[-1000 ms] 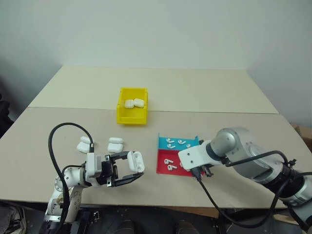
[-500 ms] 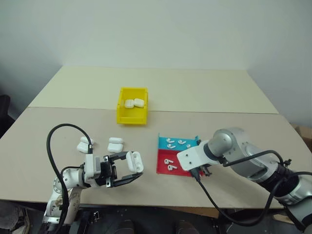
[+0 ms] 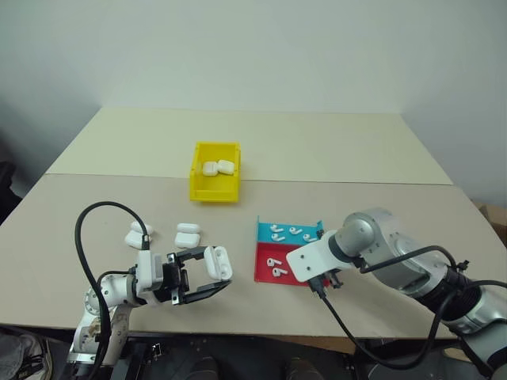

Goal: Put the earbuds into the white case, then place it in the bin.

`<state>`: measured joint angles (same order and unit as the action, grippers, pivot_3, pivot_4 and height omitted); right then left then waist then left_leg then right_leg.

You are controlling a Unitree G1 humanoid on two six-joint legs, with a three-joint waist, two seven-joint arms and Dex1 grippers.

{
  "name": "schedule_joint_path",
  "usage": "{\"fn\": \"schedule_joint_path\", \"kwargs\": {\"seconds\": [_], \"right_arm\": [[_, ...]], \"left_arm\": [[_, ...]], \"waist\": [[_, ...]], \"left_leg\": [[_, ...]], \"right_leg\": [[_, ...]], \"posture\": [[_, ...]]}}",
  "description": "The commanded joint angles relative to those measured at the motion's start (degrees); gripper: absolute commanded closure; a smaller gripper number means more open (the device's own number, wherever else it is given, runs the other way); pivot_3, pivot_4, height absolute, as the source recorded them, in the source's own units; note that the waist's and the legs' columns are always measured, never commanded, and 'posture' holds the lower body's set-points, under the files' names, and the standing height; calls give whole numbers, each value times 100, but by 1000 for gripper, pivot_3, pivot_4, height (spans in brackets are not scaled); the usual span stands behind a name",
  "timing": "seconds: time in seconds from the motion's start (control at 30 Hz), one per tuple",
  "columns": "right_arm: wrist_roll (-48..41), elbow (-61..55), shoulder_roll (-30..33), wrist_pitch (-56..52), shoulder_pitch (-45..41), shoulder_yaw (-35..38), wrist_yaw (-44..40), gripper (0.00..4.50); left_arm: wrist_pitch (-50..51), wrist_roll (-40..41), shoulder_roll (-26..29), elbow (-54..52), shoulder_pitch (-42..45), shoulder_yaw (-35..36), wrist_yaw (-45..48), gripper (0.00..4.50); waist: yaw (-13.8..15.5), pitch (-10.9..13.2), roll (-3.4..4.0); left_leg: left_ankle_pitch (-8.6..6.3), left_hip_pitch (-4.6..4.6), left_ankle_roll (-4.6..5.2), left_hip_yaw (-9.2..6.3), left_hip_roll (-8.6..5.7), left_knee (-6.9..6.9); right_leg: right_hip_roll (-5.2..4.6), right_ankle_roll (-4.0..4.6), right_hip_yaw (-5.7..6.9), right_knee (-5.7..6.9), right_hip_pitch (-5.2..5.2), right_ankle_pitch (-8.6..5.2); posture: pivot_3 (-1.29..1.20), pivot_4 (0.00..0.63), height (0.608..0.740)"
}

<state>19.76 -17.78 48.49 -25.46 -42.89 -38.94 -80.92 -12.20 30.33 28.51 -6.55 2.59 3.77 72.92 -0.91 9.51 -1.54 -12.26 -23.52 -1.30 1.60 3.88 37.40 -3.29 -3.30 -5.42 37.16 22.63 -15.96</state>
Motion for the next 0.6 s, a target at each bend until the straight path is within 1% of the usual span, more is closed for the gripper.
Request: {"fn": "schedule_joint_path", "kwargs": {"seconds": [0.03,0.33,0.43,0.6], "right_arm": [[38,-40,-34,134,1,194,-5,2801],[-18,-8,-94,229,6,266,-64,2801],[-6,-7,-99,252,26,281,-61,3367],[44,18,-107,284,50,299,-50,3367]], "left_arm": [[-92,2,54,-197,-13,23,-56,1751],[-107,-25,73,-209,-14,-1,-136,1751],[-96,-36,79,-216,-11,1,-147,1751],[-82,-47,90,-212,4,1,-155,1751]], "waist": [[-1,0,0],[1,0,0],[4,0,0],[1,0,0]], "left_leg": [[0,0,0,0,0,0],[0,1,0,0,0,0],[0,0,0,0,0,0],[0,0,0,0,0,0]], "right_leg": [[0,0,0,0,0,0],[0,0,0,0,0,0],[0,0,0,0,0,0],[0,0,0,0,0,0]], "posture": [[0,150,740],[0,150,740],[0,150,740],[0,150,740]]}}
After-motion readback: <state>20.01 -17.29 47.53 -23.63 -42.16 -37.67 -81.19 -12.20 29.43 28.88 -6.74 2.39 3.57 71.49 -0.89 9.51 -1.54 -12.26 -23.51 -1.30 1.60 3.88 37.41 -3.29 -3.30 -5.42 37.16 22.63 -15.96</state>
